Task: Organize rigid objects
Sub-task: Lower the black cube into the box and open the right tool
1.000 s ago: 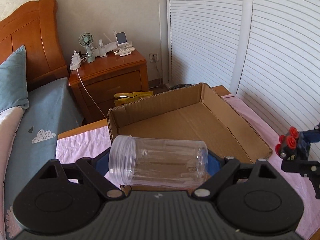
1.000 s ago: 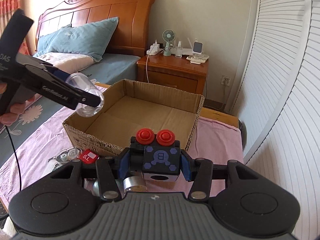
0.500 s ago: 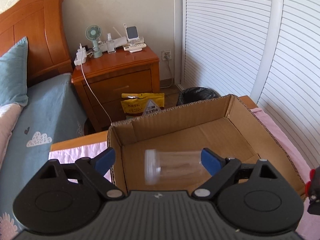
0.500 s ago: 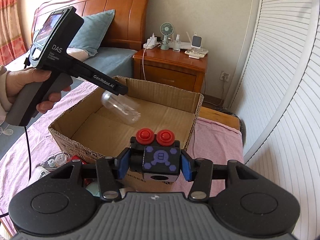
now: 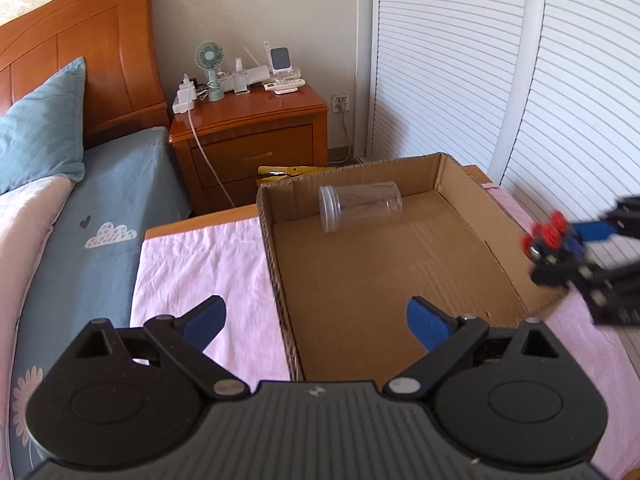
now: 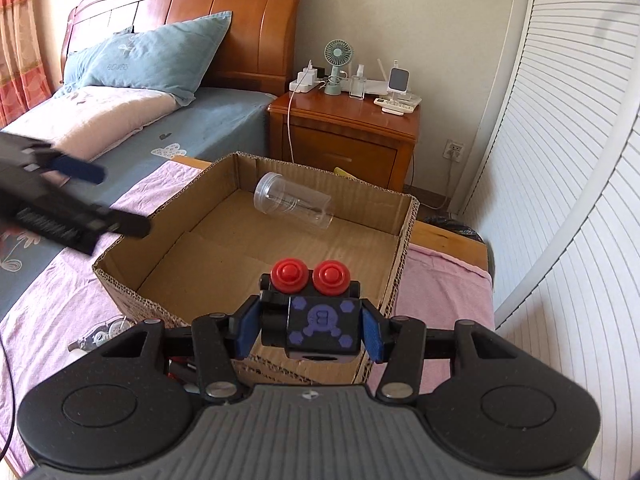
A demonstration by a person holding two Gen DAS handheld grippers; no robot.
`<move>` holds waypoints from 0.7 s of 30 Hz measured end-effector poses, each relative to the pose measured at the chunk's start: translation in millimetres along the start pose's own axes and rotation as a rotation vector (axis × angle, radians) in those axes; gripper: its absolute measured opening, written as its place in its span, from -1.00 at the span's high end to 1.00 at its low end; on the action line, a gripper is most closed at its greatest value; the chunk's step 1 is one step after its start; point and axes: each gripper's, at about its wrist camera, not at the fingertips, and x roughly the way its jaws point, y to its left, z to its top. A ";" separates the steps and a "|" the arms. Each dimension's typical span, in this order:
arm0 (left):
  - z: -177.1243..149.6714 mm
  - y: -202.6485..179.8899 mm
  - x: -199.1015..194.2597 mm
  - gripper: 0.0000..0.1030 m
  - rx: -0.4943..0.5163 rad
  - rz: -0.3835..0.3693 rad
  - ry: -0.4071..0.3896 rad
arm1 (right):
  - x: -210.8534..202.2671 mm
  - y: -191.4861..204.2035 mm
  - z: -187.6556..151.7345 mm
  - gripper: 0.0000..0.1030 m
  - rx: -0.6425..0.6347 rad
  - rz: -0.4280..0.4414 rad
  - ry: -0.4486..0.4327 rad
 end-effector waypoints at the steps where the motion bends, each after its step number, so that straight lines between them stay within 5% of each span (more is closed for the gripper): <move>1: -5.3 -0.8 -6.5 -0.93 0.007 0.000 -0.007 | 3.6 0.6 3.7 -0.09 -0.005 0.000 0.003; 11: -49.5 8.7 -31.6 -0.94 -0.041 0.032 -0.013 | 67.4 -4.3 49.2 -0.09 0.006 -0.050 0.070; 13: -53.8 13.4 -31.0 -0.94 -0.062 0.018 -0.005 | 78.7 -6.3 58.2 -0.24 0.015 -0.062 0.076; 15: -59.7 15.2 -31.6 -0.94 -0.066 0.015 0.004 | 81.8 -5.7 62.0 -0.78 0.030 -0.089 0.062; 21: -69.1 12.3 -33.2 -0.94 -0.056 0.022 0.013 | 60.5 1.5 53.9 -0.84 0.016 -0.066 0.032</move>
